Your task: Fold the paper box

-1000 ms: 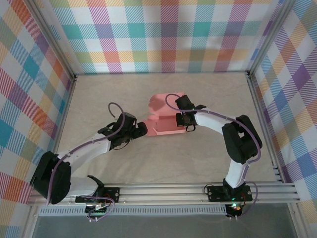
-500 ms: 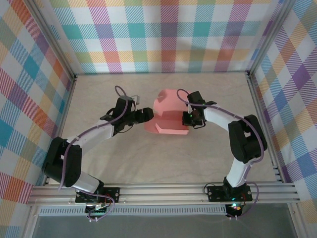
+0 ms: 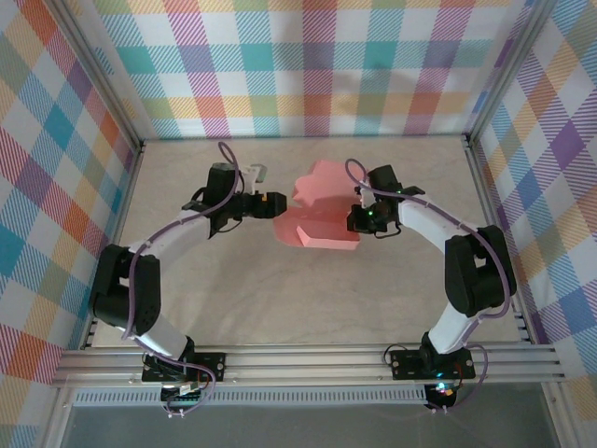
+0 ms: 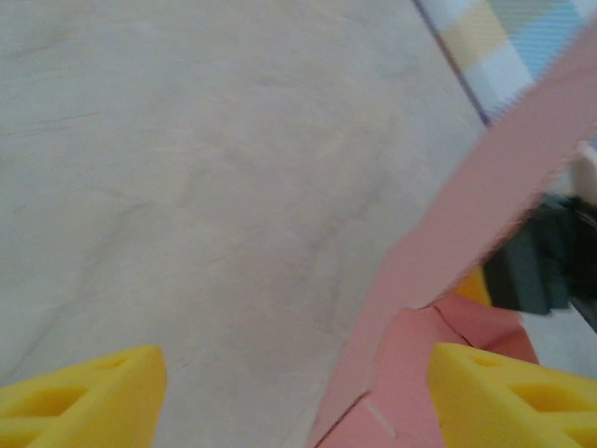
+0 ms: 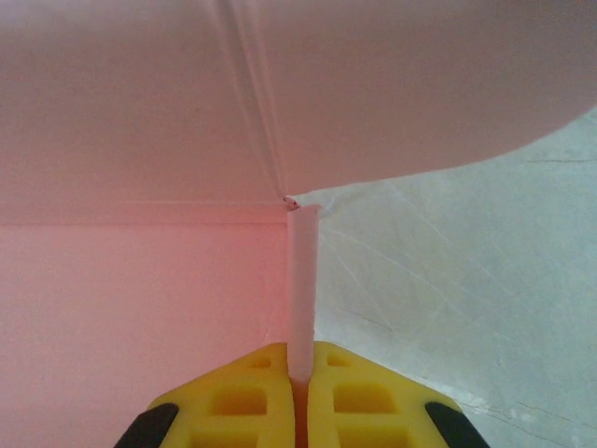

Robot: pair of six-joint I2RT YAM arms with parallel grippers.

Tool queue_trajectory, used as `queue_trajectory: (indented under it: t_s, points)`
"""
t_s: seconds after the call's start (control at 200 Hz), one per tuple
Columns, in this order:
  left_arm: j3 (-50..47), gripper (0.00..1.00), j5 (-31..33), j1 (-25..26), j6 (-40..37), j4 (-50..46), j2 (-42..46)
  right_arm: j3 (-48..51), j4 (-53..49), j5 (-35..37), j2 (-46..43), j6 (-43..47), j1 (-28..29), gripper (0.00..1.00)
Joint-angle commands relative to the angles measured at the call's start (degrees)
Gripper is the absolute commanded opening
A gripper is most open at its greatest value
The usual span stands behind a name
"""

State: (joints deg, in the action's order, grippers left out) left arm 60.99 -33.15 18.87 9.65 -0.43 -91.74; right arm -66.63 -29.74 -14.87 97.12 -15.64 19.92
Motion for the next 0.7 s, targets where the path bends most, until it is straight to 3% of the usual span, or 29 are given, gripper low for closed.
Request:
queue_trajectory:
  t_s: [0.0,0.32,0.38,0.695]
  points:
    - [4.85,0.68,-13.50,0.11,-6.31,-2.59,-3.29,-0.30,-1.64,-3.56,-0.46,2.27,0.11,0.06]
    - [6.55,0.58,-15.47,2.67,-11.64,-8.11,-3.94,-0.34,-1.69,-3.87,0.23,2.13,0.11,0.07]
    - [6.55,0.53,-14.58,3.22,-11.85,-9.09,-3.49,-0.34,-1.43,-2.49,0.34,1.71,0.11,0.06]
    - [6.54,0.46,-4.01,6.94,-6.98,-13.83,-0.48,0.05,0.63,5.65,0.31,-3.13,0.14,0.06]
